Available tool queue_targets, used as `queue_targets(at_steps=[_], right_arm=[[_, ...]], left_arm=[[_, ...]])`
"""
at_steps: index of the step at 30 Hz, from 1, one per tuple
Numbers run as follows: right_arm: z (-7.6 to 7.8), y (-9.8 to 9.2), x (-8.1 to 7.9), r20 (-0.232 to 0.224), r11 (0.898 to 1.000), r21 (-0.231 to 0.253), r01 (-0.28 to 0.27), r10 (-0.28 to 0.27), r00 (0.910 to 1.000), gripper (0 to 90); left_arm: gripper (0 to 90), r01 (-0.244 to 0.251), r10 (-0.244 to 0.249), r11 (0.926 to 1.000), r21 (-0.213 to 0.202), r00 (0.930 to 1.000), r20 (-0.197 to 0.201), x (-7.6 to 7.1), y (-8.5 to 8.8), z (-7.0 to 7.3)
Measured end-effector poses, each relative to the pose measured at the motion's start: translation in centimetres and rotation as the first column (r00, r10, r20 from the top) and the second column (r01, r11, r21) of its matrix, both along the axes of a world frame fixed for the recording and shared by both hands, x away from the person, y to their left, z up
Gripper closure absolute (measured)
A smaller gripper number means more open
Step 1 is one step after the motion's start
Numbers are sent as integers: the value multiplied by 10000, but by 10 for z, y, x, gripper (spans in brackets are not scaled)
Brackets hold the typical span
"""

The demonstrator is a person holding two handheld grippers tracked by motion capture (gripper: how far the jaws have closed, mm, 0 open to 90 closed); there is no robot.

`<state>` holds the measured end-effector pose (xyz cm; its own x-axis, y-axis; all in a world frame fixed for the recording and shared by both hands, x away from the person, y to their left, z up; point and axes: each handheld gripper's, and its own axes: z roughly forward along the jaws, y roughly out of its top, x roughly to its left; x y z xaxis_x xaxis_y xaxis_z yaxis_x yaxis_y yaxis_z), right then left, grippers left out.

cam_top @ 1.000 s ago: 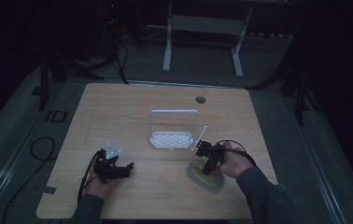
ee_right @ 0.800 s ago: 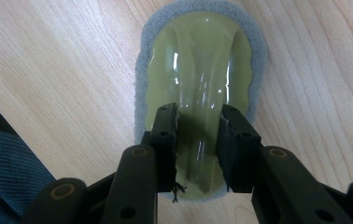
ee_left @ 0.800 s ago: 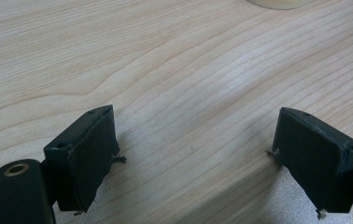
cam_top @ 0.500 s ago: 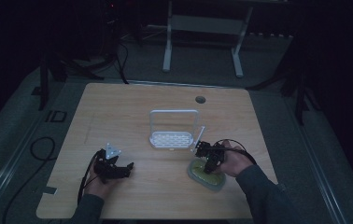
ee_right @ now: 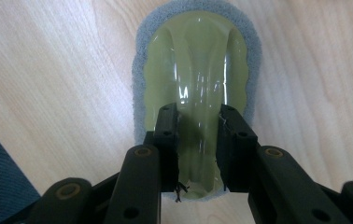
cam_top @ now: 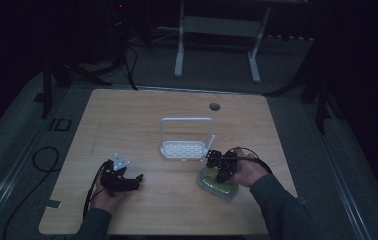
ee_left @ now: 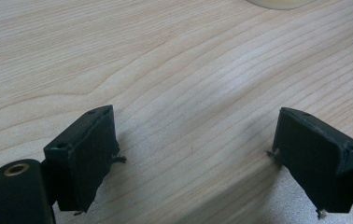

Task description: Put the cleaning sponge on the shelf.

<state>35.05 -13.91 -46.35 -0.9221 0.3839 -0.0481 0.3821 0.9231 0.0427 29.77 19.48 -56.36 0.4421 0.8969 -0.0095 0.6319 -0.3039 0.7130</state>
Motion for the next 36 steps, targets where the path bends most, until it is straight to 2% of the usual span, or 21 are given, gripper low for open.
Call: queue_targets(at_steps=[3, 11, 27, 36], right_arm=[[3, 4, 1, 334, 9990, -54, -442, 443, 9985, 718], [4, 10, 3, 672, 9958, -32, -910, 910, 9936, 718], [12, 18, 6, 1216, 9914, 252, -1282, 1243, 9848, 718], [16, 27, 9, 1620, 9849, 305, -1707, 1636, 9731, 718]], left_arm=[[138, -4, 4, 10000, -3, 10000, 0, 0, 0, 0], [138, -4, 4, 10000, 0, 10000, 2, 0, 0, 0], [138, -5, 5, 10000, 7, 10000, 5, 0, 0, 0], [138, -2, 2, 10000, 5, 10000, 6, 0, 0, 0]])
